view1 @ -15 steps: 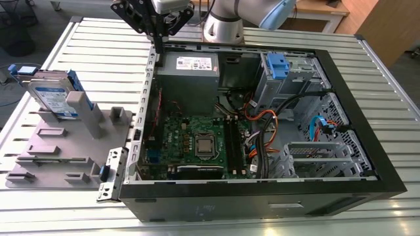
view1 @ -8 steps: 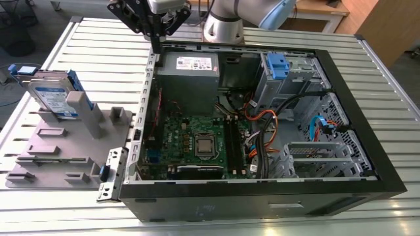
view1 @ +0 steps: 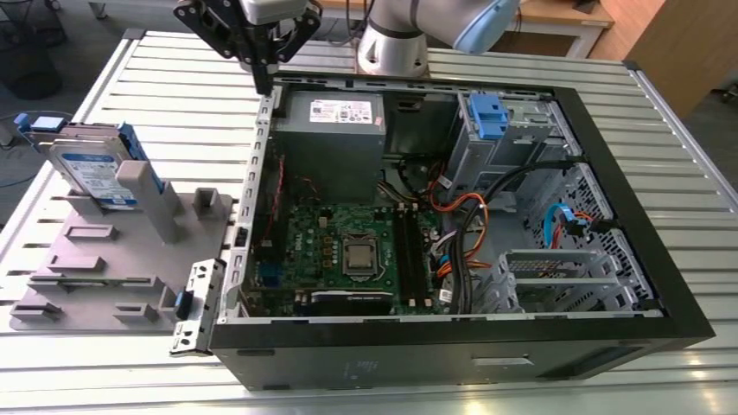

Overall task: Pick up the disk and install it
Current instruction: 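Reach for the disk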

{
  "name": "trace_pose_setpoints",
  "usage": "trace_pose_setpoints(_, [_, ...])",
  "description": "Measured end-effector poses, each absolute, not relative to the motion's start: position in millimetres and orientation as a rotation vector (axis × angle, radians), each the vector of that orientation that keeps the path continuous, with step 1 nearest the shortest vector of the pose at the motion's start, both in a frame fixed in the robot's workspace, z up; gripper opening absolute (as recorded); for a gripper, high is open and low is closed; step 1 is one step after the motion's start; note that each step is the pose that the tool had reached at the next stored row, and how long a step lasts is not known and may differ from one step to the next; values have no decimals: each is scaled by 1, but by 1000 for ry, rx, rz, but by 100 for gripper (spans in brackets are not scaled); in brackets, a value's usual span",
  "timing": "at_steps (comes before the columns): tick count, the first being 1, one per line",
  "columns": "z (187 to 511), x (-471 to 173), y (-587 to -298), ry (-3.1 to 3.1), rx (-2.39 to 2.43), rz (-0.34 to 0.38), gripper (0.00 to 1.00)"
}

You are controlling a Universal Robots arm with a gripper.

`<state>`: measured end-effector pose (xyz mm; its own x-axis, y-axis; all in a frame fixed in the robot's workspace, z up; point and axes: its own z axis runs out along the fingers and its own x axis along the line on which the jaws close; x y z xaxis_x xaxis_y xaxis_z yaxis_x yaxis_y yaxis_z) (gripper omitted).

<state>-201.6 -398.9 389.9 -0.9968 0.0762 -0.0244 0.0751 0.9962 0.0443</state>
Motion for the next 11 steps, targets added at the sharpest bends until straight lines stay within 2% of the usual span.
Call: trace_pose_setpoints(11, [389,-224,-399,3112,118,68,11])
